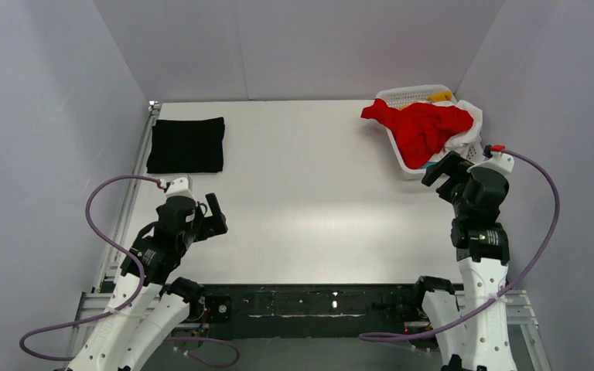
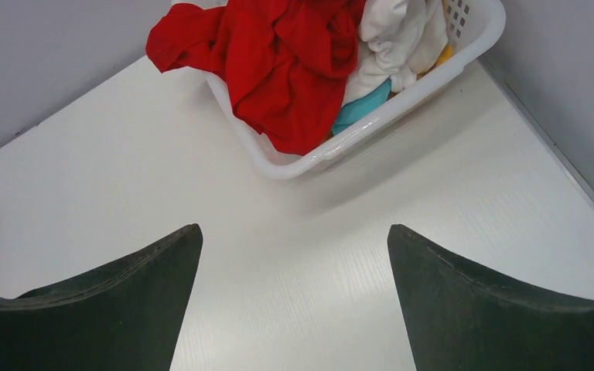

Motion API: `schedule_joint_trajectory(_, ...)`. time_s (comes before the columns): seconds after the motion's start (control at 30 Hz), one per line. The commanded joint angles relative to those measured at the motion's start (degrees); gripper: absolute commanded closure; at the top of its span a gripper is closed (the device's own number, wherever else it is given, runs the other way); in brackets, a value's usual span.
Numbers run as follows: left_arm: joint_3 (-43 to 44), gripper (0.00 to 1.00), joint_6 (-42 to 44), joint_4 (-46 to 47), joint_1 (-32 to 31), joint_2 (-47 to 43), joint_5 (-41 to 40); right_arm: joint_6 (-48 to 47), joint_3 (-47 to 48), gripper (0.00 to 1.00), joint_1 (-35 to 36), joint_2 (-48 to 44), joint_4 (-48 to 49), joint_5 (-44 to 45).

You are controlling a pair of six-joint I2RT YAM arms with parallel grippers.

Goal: Fold and stack the t-shirts
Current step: Grab crumpled tshirt from bin with the right arm

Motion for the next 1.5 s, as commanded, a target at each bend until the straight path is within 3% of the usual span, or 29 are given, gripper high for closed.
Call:
schedule_joint_trajectory(0.0,1.38,0.01,-1.19,-4.29,0.00,-0.19,-2.32,-0.74,6.45,0.02,0.15,8.30,3.68,-0.46)
schedule_joint_trajectory(0.2,0.60,0.01,-0.11,-3.37,0.00,-0.51,-2.98,-3.53,13.09,0.02,0.07,23.71,13.09,0.62)
schedule_joint_trajectory(0.5,2.08,0.01,1.91,-4.51,-0.05,2.34,-5.04,-7.40,33.07,0.06,0.02,54.32,12.94,3.09)
schedule_joint_trajectory(0.77,2.10,0.01,3.19,-4.80,-0.02,1.37,-7.73,-7.01,47.95,0.41,0.16,72.13,1.21,2.54)
schedule_joint_trajectory(0.8,1.92,0.00,3.22,-4.73,0.00,1.03,-7.86,-7.03,48.16,0.48,0.16,72.39,1.89,2.20)
schedule_joint_trajectory(0.87,1.68,0.00,3.31,-4.50,-0.05,0.73,-8.05,-7.08,49.12,0.86,0.15,71.95,1.20,2.10)
schedule_joint_trajectory(0.9,1.64,0.00,3.27,-4.59,-0.01,0.59,-8.09,-7.06,49.91,0.99,0.16,71.06,0.53,1.89)
schedule_joint_trajectory(1.23,1.40,0.00,1.38,-4.62,-0.03,0.10,-7.36,-5.26,45.06,0.99,3.15,42.91,8.55,-7.24)
schedule_joint_trajectory(1.47,1.47,0.01,0.23,-5.42,-0.02,-0.48,-7.54,0.99,49.81,0.99,8.56,31.34,13.11,-29.47)
